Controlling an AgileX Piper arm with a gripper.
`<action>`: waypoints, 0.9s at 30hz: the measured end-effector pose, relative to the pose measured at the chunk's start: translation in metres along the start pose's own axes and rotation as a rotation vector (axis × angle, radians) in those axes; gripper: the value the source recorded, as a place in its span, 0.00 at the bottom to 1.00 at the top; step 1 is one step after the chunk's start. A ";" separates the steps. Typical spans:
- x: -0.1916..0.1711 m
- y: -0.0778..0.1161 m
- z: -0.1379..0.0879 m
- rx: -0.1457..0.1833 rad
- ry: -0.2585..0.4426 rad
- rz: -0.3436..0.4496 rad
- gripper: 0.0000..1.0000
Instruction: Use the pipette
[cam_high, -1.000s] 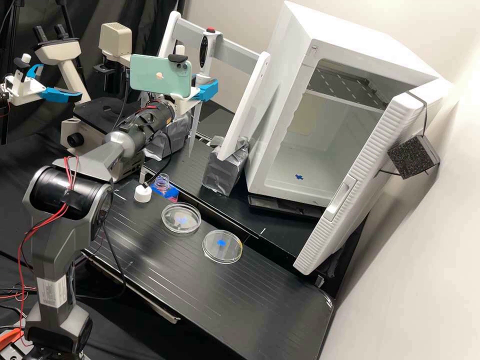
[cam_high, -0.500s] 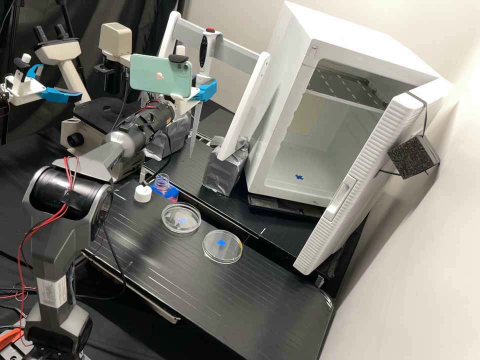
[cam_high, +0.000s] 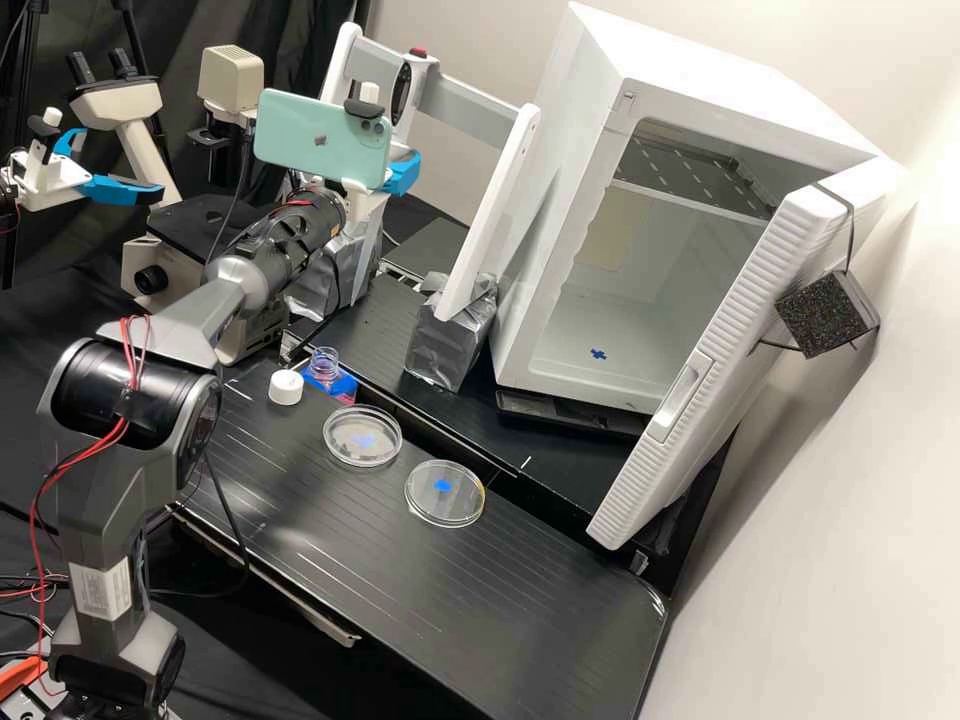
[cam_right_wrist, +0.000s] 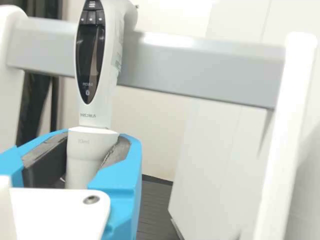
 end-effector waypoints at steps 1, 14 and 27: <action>0.000 0.002 -0.001 0.001 0.004 0.005 0.00; -0.009 0.028 0.002 0.088 0.022 0.069 0.00; -0.063 0.031 0.023 0.147 0.036 0.133 0.00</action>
